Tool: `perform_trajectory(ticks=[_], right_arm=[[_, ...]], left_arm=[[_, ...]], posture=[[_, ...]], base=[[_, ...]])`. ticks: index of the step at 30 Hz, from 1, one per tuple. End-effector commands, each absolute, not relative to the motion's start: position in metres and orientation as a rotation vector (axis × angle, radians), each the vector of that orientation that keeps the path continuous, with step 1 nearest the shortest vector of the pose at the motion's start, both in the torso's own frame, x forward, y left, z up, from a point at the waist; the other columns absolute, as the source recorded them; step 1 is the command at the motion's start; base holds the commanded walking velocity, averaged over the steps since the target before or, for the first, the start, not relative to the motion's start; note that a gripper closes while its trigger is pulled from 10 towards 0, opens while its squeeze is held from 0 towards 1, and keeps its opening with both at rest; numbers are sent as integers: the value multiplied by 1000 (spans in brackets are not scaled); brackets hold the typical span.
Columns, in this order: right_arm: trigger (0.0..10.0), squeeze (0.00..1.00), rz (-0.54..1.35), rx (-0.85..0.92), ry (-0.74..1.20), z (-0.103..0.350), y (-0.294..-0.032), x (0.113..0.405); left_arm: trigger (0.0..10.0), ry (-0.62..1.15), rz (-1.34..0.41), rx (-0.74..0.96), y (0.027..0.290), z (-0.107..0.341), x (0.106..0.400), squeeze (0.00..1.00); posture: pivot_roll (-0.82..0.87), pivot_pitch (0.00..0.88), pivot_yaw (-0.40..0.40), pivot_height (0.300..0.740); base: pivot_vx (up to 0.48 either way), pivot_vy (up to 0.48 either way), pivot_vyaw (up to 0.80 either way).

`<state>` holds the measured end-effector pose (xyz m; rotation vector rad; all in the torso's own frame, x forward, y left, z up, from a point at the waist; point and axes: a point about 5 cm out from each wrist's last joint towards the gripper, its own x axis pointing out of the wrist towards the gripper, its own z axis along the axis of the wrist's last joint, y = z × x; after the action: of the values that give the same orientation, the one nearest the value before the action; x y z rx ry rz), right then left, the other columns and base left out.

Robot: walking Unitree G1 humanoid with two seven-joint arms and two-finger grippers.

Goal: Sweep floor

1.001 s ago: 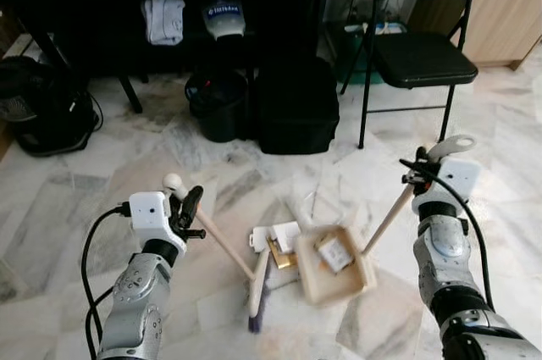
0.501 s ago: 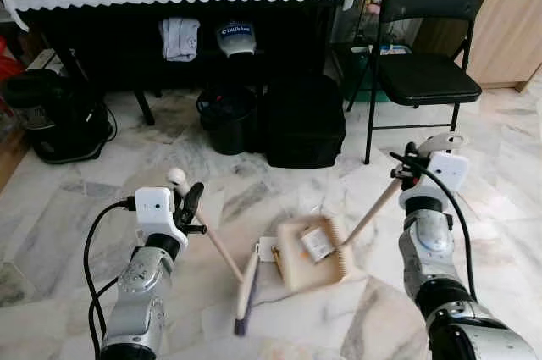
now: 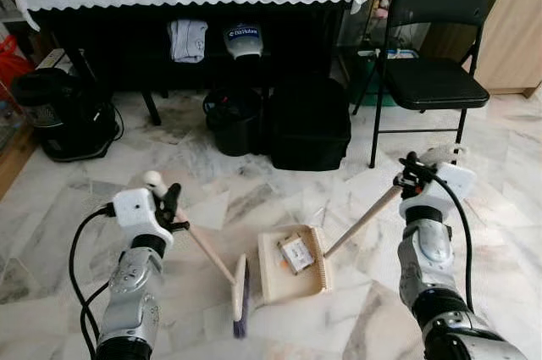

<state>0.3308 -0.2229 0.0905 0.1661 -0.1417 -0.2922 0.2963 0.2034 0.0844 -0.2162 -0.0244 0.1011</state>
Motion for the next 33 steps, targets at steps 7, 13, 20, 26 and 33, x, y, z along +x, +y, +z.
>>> perform_trajectory(ticks=[7, 13, 20, 26, 33], right_arm=[[10000, 0, -282, 189, -240, 107, -225, 331], [10000, 0, -281, 229, -262, 112, -222, 332], [10000, 0, -279, 227, -281, 118, -223, 330], [10000, 0, -267, 247, -317, 126, -221, 324], [10000, 0, -243, 190, -311, 127, -217, 316]], left_arm=[[10000, -139, 159, -272, 213, 108, 309, 0], [10000, -181, 178, -271, 216, 118, 312, 0], [10000, -193, 173, -264, 211, 121, 311, 0], [10000, -209, 183, -240, 215, 124, 308, 0], [10000, -230, 142, -183, 208, 129, 305, 0]], posture=[[-48, 0, 0, 740], [-52, 0, -7, 740], [-58, 0, -6, 740], [-62, 0, -10, 740], [-59, 0, -12, 740]], base=[[0, 0, 0], [0, 0, 0], [0, 0, 0], [0, 0, 0], [0, 0, 0]])
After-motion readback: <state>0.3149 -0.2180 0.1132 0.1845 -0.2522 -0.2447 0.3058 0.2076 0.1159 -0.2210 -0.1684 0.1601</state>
